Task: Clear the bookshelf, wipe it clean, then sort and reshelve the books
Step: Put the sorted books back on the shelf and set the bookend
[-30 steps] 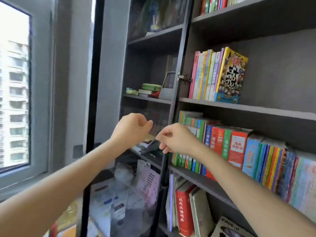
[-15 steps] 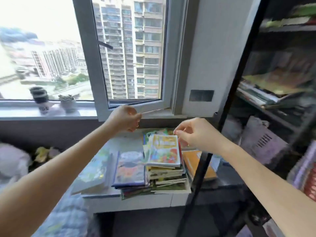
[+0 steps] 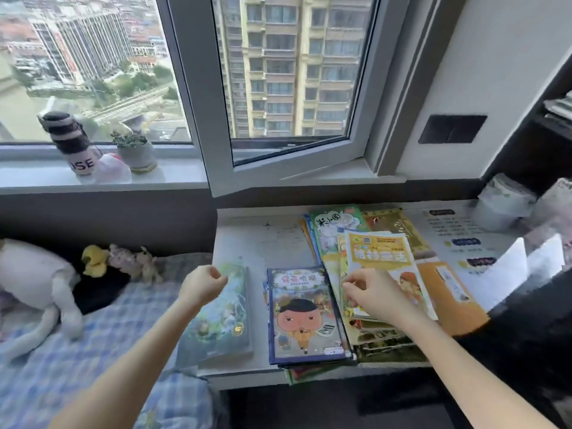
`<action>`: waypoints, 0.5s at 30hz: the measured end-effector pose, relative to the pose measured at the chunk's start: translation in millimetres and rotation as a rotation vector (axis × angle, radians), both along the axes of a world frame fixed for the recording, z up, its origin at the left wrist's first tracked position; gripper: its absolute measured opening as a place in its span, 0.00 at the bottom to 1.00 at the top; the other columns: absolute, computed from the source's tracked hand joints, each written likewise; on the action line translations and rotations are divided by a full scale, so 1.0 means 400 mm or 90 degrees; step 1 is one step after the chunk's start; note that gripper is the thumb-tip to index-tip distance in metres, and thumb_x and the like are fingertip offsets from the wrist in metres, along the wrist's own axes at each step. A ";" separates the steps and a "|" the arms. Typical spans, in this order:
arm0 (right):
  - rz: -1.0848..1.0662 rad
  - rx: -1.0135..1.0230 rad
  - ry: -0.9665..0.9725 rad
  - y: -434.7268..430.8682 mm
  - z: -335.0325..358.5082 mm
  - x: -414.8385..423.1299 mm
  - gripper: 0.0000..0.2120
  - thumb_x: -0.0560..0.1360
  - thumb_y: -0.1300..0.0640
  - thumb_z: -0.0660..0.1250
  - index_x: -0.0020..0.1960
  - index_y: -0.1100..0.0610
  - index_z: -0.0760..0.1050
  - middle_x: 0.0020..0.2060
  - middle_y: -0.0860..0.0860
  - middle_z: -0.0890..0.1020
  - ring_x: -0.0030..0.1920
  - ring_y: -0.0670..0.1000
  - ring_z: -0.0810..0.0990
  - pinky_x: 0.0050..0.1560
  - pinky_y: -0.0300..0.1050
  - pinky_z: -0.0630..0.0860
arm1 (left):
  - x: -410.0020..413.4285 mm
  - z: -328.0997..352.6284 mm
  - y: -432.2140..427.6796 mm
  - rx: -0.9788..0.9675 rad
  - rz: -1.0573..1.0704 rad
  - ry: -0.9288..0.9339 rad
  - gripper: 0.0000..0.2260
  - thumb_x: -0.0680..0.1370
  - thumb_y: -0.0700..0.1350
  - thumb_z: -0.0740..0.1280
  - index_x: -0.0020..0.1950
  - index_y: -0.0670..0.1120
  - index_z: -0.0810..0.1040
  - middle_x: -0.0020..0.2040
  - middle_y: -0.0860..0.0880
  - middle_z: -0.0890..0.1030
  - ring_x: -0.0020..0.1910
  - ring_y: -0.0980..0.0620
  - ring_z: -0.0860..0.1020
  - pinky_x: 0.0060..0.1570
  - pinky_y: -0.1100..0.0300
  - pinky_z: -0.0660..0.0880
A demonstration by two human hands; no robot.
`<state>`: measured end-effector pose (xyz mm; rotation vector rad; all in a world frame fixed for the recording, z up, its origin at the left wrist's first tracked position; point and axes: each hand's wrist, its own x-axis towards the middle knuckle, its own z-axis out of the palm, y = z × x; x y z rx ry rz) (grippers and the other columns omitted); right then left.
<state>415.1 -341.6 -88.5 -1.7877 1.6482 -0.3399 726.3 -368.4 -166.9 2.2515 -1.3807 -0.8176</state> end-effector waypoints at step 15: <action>0.102 0.105 0.035 -0.175 -0.159 0.199 0.11 0.80 0.55 0.61 0.57 0.54 0.80 0.42 0.45 0.81 0.46 0.47 0.80 0.50 0.45 0.78 | 0.157 -0.336 -0.023 0.231 0.308 0.177 0.21 0.69 0.52 0.77 0.48 0.37 0.75 0.49 0.41 0.79 0.53 0.41 0.78 0.53 0.53 0.75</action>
